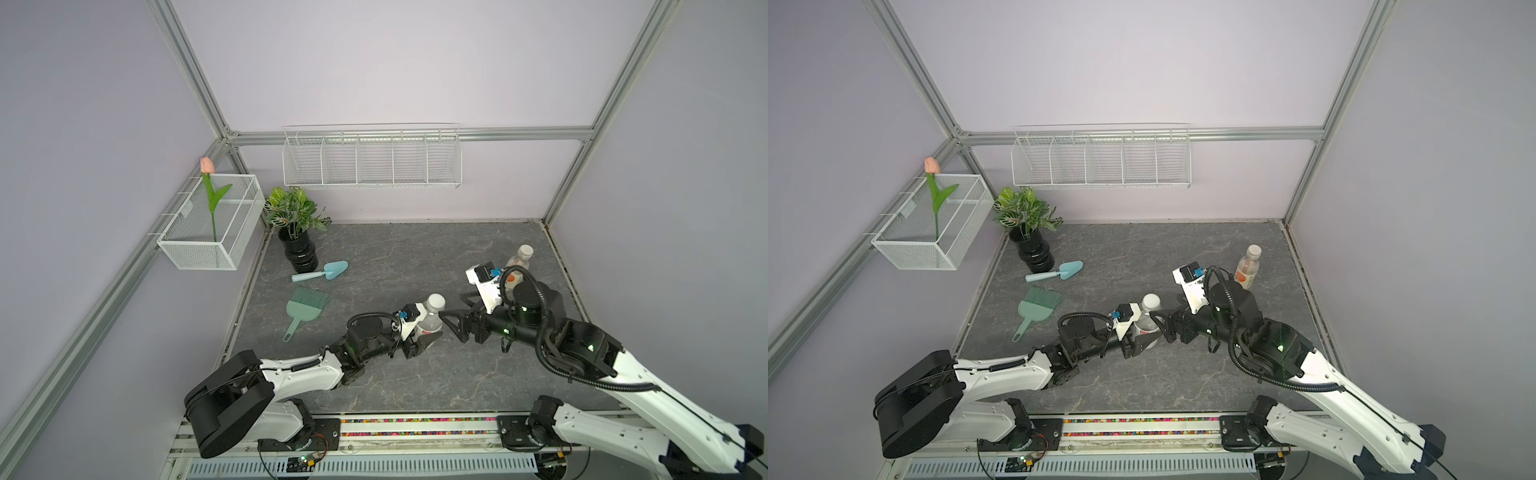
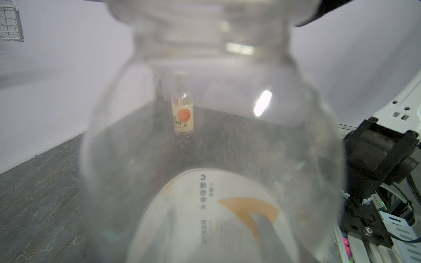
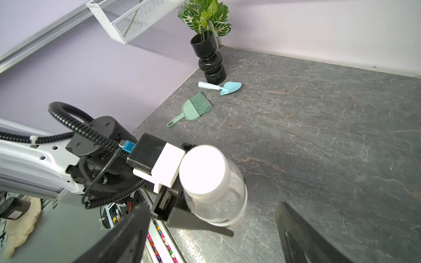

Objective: Screw on the bottle caps
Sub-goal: Screw the bottle cap onto the plastic bottle.

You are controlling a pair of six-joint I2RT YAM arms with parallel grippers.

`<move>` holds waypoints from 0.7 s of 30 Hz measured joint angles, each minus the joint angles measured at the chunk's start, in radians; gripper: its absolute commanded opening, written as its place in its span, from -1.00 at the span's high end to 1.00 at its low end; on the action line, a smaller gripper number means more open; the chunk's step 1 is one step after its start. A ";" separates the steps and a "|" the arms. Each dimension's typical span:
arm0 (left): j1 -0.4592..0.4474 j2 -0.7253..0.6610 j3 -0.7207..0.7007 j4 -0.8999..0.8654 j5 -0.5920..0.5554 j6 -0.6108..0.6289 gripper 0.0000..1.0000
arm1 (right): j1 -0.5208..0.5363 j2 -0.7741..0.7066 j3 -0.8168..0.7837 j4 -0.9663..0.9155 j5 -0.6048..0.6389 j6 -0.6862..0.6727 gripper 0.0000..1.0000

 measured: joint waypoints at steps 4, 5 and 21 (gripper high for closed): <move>0.000 0.000 0.000 0.000 0.002 0.000 -0.17 | 0.000 0.024 -0.009 0.004 0.036 0.013 -0.78; 0.000 0.000 0.000 0.000 0.002 0.000 -0.17 | 0.000 0.038 -0.008 0.009 0.048 0.017 -0.78; -0.001 0.013 0.000 -0.010 0.027 0.004 -0.16 | -0.033 0.365 0.195 0.031 0.077 0.081 -0.78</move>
